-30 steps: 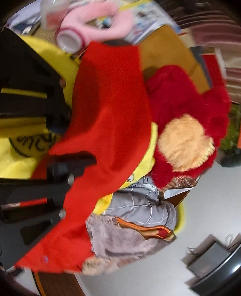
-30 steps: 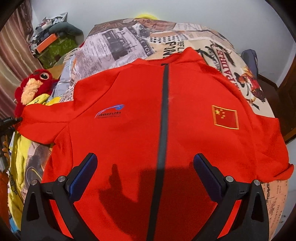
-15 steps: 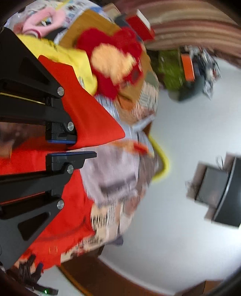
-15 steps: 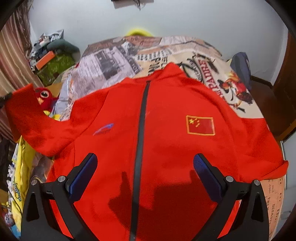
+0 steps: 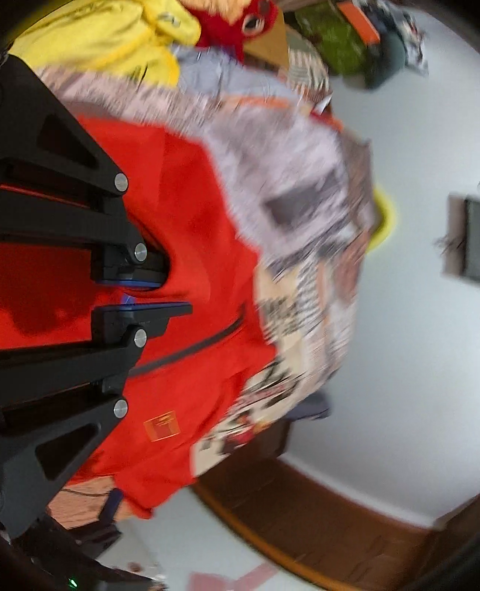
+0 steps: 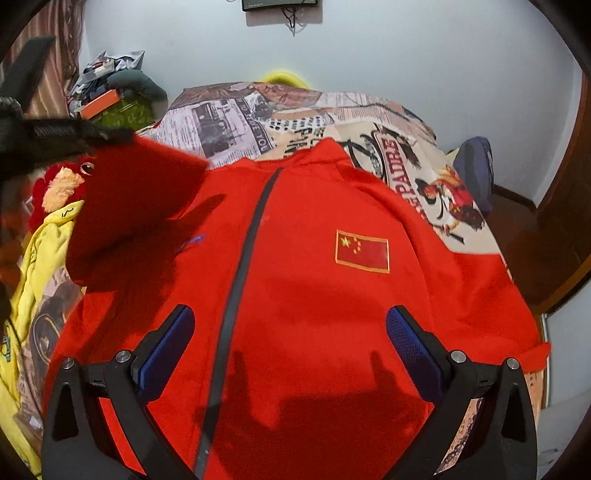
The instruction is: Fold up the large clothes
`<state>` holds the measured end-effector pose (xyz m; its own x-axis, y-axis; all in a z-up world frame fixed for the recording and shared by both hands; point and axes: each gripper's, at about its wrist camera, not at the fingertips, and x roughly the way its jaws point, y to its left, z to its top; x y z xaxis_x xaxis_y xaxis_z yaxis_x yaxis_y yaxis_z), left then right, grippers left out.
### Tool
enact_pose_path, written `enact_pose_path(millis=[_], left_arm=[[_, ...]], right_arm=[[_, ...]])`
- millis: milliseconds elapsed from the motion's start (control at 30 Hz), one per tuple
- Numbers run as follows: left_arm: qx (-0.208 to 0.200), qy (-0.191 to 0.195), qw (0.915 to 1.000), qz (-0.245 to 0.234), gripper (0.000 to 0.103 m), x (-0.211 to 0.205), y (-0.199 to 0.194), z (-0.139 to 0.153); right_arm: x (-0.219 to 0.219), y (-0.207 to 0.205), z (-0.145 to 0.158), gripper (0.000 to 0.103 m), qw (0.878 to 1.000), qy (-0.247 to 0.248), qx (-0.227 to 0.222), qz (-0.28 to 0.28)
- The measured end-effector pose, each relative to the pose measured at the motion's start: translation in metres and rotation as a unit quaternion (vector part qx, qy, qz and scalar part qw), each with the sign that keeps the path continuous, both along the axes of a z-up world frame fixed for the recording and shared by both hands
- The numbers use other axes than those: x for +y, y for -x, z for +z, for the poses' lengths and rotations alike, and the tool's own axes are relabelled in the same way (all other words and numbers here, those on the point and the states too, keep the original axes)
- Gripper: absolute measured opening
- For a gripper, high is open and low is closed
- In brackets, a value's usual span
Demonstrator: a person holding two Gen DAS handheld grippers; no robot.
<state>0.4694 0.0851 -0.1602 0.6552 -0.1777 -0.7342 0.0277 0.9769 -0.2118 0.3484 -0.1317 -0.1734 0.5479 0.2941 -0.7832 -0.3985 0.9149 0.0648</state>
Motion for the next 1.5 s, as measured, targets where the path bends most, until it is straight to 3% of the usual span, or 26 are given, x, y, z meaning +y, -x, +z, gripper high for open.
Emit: enact_pose_path(millis=[267, 333, 367, 433, 567, 833, 1000, 1200, 1367, 1500], left_arm=[[0.087, -0.042, 0.9921, -0.081, 0.008, -0.076, 0.013, -0.067], [0.108, -0.044, 0.9899, -0.082, 0.033, -0.079, 0.019, -0.077], [0.117, -0.038, 0.9892, -0.08, 0.039, -0.078, 0.022, -0.08], [0.116, -0.027, 0.9898, -0.078, 0.049, -0.073, 0.033, -0.08], [0.114, -0.035, 0.9903, -0.071, 0.056, -0.058, 0.054, -0.067], [0.048, -0.068, 0.9965, -0.012, 0.078, 0.02, 0.105, -0.024], [0.028, -0.103, 0.9936, 0.037, 0.08, 0.077, 0.132, -0.014], [0.033, -0.104, 0.9912, 0.074, 0.081, 0.129, 0.157, -0.02], [0.045, -0.121, 0.9876, 0.089, 0.081, 0.151, 0.165, -0.039], [0.061, -0.121, 0.987, 0.086, 0.081, 0.159, 0.166, -0.059]], right_arm=[[-0.027, 0.003, -0.013, 0.103, 0.999, -0.008, 0.044, -0.025], [-0.032, 0.006, -0.012, 0.103, 0.999, -0.003, 0.042, -0.032], [-0.034, 0.008, -0.01, 0.103, 0.999, 0.0, 0.042, -0.034], [-0.034, 0.011, -0.005, 0.103, 0.999, 0.003, 0.041, -0.034], [-0.029, 0.016, 0.009, 0.103, 0.999, 0.013, 0.029, -0.027], [0.034, 0.027, 0.041, 0.103, 0.999, 0.031, -0.018, 0.037], [0.089, 0.027, 0.036, 0.103, 0.995, 0.033, -0.017, 0.09], [0.157, 0.019, -0.002, 0.103, 0.986, 0.036, 0.025, 0.158], [0.202, 0.009, -0.034, 0.098, 0.979, 0.044, 0.065, 0.186], [0.228, 0.001, -0.061, 0.087, 0.974, 0.061, 0.089, 0.197]])
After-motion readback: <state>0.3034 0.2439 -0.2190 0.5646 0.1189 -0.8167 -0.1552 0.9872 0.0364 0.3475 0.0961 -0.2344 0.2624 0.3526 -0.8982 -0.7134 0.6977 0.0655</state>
